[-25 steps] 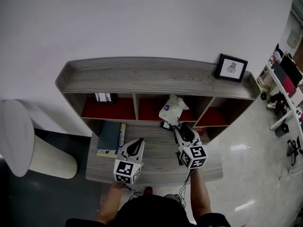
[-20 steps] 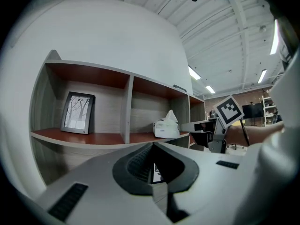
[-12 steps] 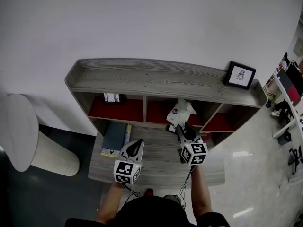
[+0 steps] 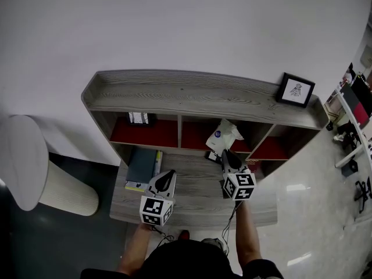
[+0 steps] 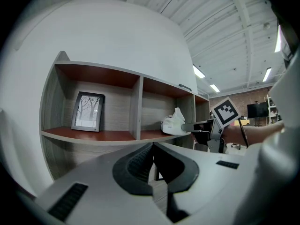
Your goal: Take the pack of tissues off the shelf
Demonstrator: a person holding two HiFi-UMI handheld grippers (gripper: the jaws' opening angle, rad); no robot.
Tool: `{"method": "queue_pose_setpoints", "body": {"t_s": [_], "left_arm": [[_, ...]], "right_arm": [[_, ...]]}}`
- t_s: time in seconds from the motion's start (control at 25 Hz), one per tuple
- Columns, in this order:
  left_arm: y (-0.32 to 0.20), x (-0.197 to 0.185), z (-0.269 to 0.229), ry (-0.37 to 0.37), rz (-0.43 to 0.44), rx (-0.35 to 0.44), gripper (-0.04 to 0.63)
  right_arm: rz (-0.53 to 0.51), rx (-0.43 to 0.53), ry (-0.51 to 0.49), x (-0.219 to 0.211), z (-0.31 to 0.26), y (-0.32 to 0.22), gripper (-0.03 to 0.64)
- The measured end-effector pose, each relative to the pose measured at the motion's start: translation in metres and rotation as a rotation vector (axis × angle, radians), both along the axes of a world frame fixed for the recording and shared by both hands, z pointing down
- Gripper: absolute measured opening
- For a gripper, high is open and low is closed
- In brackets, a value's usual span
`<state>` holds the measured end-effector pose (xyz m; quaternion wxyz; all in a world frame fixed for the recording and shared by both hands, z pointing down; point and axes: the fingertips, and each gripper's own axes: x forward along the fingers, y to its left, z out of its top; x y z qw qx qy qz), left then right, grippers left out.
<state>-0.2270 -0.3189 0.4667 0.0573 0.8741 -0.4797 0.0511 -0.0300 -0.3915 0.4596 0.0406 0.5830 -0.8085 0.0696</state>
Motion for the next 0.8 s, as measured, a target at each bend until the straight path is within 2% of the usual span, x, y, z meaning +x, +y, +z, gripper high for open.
{"method": "queue_pose_setpoints", "body": {"t_s": [0.4, 0.8], "left_arm": [[0.005, 0.006, -0.001, 0.009, 0.023, 0.008, 0.008], [0.010, 0.035, -0.003, 0.016, 0.096, 0.013, 0.008]], "right_arm": [[0.009, 0.068, -0.009, 0.002, -0.024, 0.024, 0.029], [0.047, 0.162, -0.018, 0.021, -0.063, 0.077, 0.029]]}}
